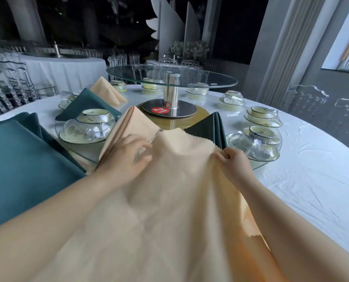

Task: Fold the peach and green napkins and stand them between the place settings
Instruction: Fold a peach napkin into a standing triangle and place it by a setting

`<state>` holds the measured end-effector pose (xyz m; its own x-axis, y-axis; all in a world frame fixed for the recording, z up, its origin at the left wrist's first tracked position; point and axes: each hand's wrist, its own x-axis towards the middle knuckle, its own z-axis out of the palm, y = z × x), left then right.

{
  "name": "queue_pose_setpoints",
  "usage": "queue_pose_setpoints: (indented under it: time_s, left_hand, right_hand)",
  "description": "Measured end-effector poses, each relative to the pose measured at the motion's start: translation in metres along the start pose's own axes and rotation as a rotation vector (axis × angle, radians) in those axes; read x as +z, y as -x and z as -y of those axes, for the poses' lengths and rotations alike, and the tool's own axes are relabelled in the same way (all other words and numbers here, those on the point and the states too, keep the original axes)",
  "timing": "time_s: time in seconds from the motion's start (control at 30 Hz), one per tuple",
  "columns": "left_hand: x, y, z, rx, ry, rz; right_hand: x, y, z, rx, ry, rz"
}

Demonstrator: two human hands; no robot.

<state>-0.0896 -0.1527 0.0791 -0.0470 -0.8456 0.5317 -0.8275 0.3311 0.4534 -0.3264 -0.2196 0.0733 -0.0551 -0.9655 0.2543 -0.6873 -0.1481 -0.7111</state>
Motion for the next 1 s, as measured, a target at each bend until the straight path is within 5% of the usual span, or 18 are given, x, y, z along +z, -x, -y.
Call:
queue_pose_setpoints:
  time_s: [0.17,0.27,0.37,0.5,0.6,0.83,1.0]
  left_hand:
    - [-0.008,0.104,-0.009,-0.041,-0.187,0.589]
    - [-0.003,0.133,-0.014,-0.039,-0.231,0.771]
    - [-0.001,0.137,-0.016,-0.032,-0.318,0.732]
    - [-0.002,0.136,-0.02,-0.065,-0.345,0.687]
    - [-0.002,0.134,-0.016,-0.105,-0.358,0.675]
    - [0.0,0.115,0.001,-0.169,-0.38,0.625]
    - [0.001,0.103,0.009,-0.207,-0.337,0.574]
  right_hand:
    - [-0.012,0.02,-0.006,-0.025,0.062,0.01]
    - [-0.033,0.054,-0.012,-0.13,0.087,-0.033]
    - [-0.055,0.108,-0.017,-0.184,0.101,0.115]
    - [-0.07,0.165,-0.034,-0.175,0.499,0.316]
    - [-0.077,0.172,-0.046,-0.04,0.564,0.235]
    - [-0.108,0.121,-0.078,0.144,0.225,-0.131]
    - [-0.106,0.095,-0.102,0.303,0.304,-0.096]
